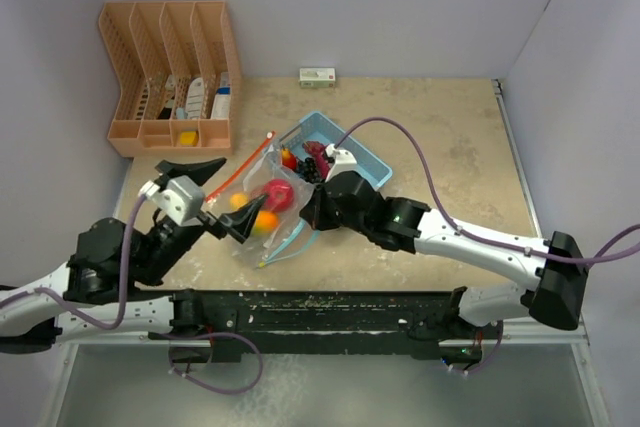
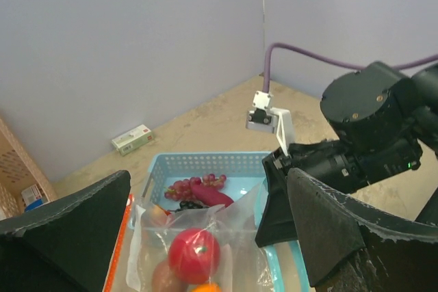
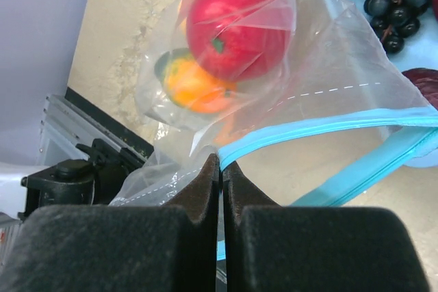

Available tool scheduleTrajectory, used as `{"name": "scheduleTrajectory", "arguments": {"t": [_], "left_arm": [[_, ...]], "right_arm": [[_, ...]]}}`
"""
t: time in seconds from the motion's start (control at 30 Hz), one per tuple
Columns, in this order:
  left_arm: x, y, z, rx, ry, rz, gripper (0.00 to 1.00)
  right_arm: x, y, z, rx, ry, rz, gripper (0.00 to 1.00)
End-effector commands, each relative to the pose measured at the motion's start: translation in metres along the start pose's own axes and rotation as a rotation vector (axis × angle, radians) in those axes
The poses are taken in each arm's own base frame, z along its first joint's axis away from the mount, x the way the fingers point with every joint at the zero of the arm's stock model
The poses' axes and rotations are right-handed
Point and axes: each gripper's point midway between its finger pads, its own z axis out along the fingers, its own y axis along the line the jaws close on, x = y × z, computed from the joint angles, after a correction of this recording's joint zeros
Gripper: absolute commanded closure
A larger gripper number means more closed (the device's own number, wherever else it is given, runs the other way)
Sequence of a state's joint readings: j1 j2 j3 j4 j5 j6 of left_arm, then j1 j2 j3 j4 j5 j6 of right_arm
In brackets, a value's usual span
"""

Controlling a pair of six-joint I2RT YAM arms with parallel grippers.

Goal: Place the food in the zip-top bag and seal the zipper
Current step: Pick up the zipper food storage bag at the center of the board.

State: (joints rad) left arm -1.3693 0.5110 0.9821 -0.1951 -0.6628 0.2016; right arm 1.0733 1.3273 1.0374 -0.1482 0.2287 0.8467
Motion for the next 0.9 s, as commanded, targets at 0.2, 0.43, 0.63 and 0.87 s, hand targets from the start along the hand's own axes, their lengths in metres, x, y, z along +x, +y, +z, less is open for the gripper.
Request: {"name": "scheduleTrajectory", "arguments": {"t": [0.2,0.43,0.63,0.87], "left_arm": [[0.016,-0.032,0.016,0.102,0.084,0.057,0.18],[0.048,-0.052,0.019,0.18,0.188,0.136,0.16],[0.063,-0.069,0.027,0.22,0.224,0.147,0.11],[0.093,-0.084,0.037,0.222,0.315,0.176,0.16]], "right_arm": [[-0.045,0.017,-0.045,-0.001,-0.054,-0.137,1.0],[-0.059,0.027,-0.065,-0.033,-0.07,-0.148,1.0],[-0.066,0.031,-0.061,-0.033,-0.09,-0.173,1.0],[-0.071,0.036,-0.064,-0.055,-0.111,-0.186,1.0]]}}
